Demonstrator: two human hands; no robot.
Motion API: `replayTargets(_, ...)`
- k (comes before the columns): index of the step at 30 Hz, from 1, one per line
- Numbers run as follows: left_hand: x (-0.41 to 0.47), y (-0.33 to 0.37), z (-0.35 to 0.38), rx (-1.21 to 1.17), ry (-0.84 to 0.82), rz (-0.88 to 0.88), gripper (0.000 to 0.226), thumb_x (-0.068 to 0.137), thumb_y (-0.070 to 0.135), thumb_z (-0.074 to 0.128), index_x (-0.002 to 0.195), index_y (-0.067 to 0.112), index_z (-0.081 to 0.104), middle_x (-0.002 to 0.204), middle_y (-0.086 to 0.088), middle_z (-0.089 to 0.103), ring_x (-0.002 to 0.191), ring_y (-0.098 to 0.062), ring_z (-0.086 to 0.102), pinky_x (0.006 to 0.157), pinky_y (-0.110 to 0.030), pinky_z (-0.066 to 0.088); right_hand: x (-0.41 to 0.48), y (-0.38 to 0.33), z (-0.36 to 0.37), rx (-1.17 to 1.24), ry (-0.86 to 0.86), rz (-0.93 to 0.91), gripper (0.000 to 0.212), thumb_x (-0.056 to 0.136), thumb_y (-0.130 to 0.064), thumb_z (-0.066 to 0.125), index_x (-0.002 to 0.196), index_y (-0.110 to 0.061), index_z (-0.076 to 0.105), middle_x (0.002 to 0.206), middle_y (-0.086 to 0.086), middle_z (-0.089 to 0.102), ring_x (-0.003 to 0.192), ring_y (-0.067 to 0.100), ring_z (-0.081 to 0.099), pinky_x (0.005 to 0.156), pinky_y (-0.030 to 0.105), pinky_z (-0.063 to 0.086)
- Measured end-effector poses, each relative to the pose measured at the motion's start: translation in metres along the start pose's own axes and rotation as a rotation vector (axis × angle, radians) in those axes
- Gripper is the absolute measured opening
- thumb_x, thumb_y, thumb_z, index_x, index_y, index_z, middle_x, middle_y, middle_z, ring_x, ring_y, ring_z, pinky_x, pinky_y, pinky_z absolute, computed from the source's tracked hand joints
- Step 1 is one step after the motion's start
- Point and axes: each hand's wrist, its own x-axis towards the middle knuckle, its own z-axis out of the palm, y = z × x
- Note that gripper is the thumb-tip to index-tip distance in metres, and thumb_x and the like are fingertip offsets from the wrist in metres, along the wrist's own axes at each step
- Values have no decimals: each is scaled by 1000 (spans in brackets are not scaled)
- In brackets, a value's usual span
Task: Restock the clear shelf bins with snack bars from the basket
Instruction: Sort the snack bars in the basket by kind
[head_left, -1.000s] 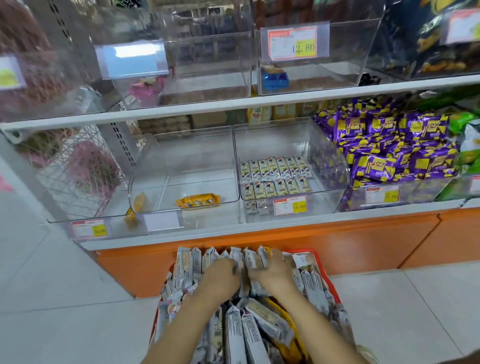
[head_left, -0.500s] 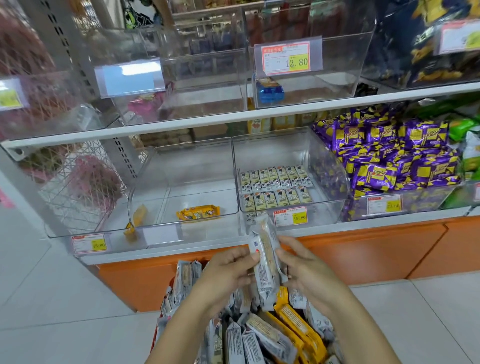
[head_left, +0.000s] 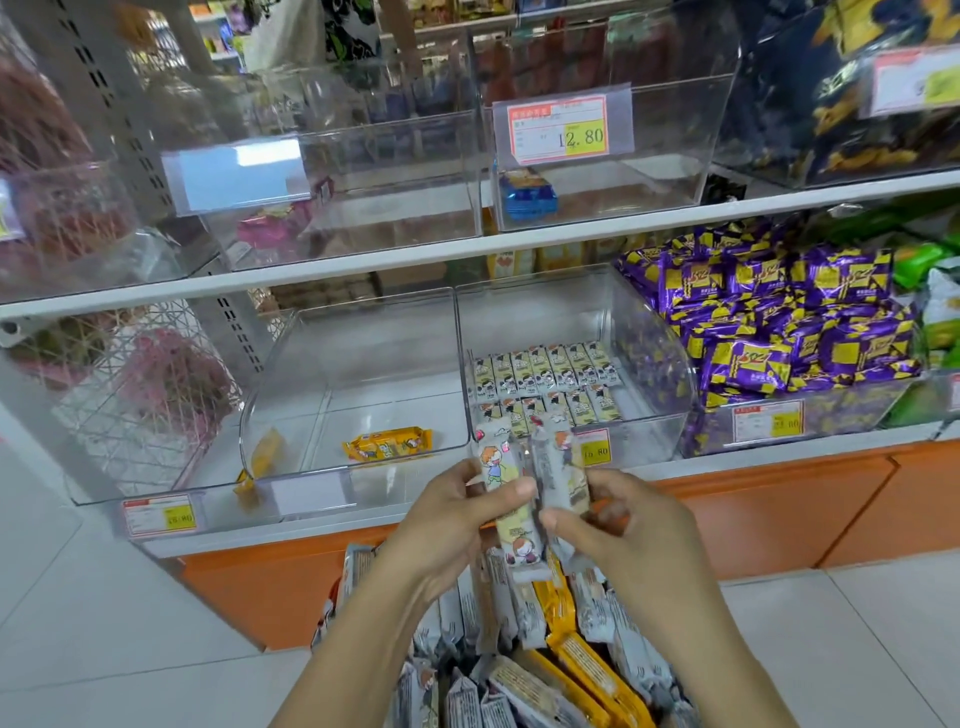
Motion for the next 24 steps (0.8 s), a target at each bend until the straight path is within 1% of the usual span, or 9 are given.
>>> replayTargets(4, 7, 6, 4, 84, -11, 21, 46, 61, 22, 77, 102, 5, 65, 110, -23, 67, 89, -30, 66, 86, -47, 52, 2, 2, 5, -143, 25, -87, 38, 79, -43, 71, 113, -50, 54, 84, -23, 56, 77, -14, 50, 66, 7, 40)
replayTargets(8, 15, 11, 11, 136, 28, 31, 78, 50, 34, 91, 112, -1, 60, 108, -14, 65, 94, -31, 63, 93, -58, 46, 8, 3, 10, -261, 68, -123, 61, 81, -55, 55, 137, -31, 51, 106, -14, 55, 88, -4, 48, 69, 4, 35)
replayTargets(9, 19, 11, 12, 136, 32, 28, 74, 52, 33, 91, 110, 0, 61, 107, -12, 66, 94, -30, 64, 93, -57, 48, 9, 2, 11, -301, 47, -123, 71, 81, -59, 50, 145, -28, 40, 118, -13, 52, 102, 1, 48, 77, 4, 34)
replayTargets(11, 26, 11, 15, 132, 38, 41, 42, 66, 20, 83, 102, 6, 65, 101, -8, 73, 92, -25, 69, 88, -45, 54, 11, -3, 14, -412, -7, -115, 87, 83, -63, 50, 153, -24, 16, 136, -12, 38, 127, 9, 33, 97, 13, 29)
replayTargets(13, 31, 16, 22, 143, 42, 49, 26, 76, 12, 76, 99, 9, 66, 96, -6, 74, 89, -22, 71, 82, -37, 56, 15, -10, 16, -521, 10, -101, 95, 84, -63, 52, 153, -21, 1, 142, -9, 30, 134, 11, 21, 106, 18, 22)
replayTargets(16, 43, 25, 28, 170, -24, 73, 28, 82, 20, 71, 106, 8, 64, 101, -9, 73, 94, -23, 70, 83, -34, 56, 30, -13, 14, -576, 102, -104, 90, 88, -52, 54, 153, -19, 2, 143, -3, 32, 132, 16, 25, 108, 24, 25)
replayTargets(19, 59, 38, 26, 274, -85, 61, 39, 85, 33, 66, 108, 1, 66, 105, -18, 70, 94, -26, 67, 89, -39, 54, 60, -14, 3, -473, 95, -46, 82, 84, -43, 62, 151, -21, 19, 139, 2, 44, 128, 22, 39, 100, 33, 36)
replayTargets(21, 70, 47, 21, 482, 40, 149, 36, 87, 38, 64, 106, 8, 69, 109, -11, 70, 100, -23, 65, 95, -41, 50, 87, -16, -8, -466, 79, 18, 72, 80, -40, 66, 140, -20, 33, 125, 8, 56, 113, 26, 51, 85, 34, 44)
replayTargets(24, 87, 57, 6, 792, 486, 367, 36, 91, 27, 60, 125, 12, 60, 126, -5, 61, 115, -19, 57, 98, -29, 43, 133, -13, -21, -690, 78, 124, 67, 78, -44, 69, 128, -13, 37, 117, 14, 57, 110, 32, 53, 78, 36, 45)
